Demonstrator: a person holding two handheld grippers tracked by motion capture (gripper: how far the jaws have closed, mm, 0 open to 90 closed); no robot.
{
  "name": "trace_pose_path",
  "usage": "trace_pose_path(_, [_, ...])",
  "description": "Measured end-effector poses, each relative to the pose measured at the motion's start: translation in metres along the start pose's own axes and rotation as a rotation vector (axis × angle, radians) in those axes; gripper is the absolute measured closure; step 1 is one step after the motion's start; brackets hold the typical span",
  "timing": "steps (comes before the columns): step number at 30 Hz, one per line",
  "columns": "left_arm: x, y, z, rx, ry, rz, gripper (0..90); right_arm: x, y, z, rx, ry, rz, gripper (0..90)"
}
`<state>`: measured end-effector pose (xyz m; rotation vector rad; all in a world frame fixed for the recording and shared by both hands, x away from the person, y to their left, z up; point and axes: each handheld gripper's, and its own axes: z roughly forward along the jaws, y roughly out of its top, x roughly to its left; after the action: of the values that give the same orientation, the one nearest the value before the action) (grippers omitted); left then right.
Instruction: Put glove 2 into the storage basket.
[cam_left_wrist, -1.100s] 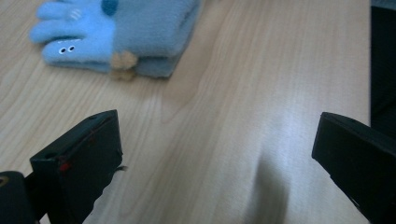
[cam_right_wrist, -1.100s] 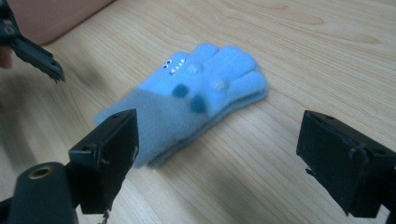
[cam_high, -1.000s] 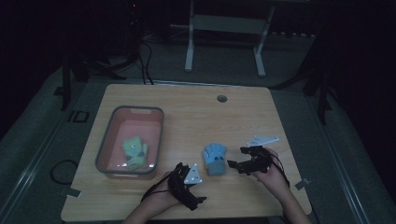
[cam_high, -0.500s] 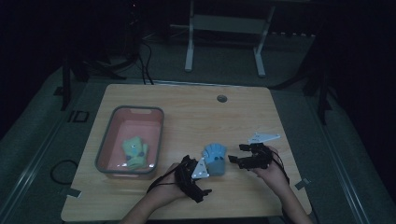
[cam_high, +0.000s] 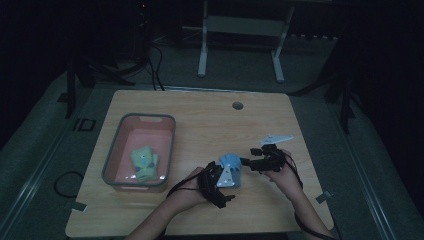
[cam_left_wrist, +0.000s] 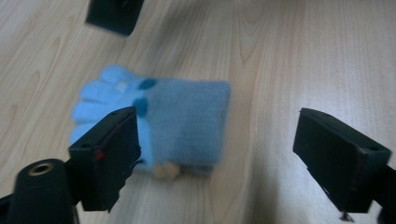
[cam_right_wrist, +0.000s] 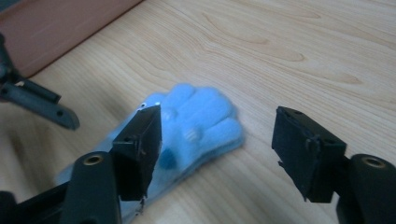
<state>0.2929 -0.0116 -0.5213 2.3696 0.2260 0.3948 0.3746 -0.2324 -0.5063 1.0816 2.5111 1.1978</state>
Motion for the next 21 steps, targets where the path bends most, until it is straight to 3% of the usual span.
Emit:
trace_pose_path(4, [0.002,0.003,0.01,-0.003,-0.004,0.024,20.7,-0.003,0.005,0.011,0.014,0.005,0.001,34.0])
trace_pose_path(10, [0.004,-0.003,0.022,0.041,0.002,0.058,32.5,-0.003,0.004,0.032,0.047,0.001,0.015,35.0])
trace_pose_path(14, [-0.002,-0.006,0.029,0.092,0.03,0.101,34.2,-0.002,0.0,0.044,0.076,-0.014,0.011,34.9])
trace_pose_path(21, [-0.002,-0.007,0.03,0.109,0.063,0.11,47.3,0.003,-0.006,0.055,0.108,-0.019,-0.001,35.0])
